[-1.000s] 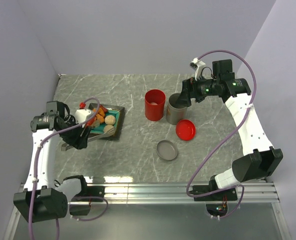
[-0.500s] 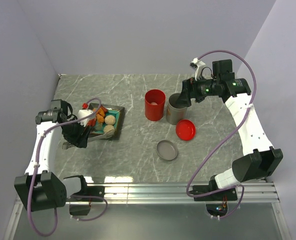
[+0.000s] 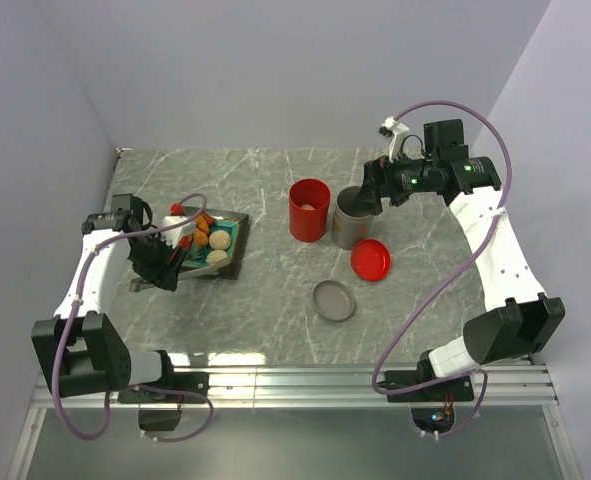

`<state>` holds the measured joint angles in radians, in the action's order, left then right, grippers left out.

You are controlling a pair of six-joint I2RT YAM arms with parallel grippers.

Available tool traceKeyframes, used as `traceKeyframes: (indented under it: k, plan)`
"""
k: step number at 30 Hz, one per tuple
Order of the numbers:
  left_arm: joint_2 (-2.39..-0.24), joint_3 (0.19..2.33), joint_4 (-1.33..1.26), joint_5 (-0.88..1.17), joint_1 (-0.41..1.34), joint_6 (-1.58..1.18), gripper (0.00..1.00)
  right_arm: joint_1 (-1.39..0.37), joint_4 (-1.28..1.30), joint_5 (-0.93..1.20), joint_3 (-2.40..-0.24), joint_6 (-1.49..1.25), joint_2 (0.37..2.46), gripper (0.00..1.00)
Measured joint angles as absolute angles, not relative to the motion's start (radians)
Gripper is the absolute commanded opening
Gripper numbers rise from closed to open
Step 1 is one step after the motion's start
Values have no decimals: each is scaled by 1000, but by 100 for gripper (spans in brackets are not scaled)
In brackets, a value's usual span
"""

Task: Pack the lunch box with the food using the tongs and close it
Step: Pick up the food using the clamp, then place the food into the lunch box

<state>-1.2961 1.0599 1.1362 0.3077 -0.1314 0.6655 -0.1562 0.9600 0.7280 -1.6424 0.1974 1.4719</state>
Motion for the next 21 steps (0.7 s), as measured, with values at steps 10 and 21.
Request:
traceKeyframes:
  k: [10, 21]
  plan:
    - [-1311, 1061, 1121, 309, -102, 658, 38, -156, 962, 728, -1642, 200, 1472, 100]
    - [-1262, 1330, 1238, 360, -46, 611, 35, -156, 964, 743, -1643, 199, 1479, 100]
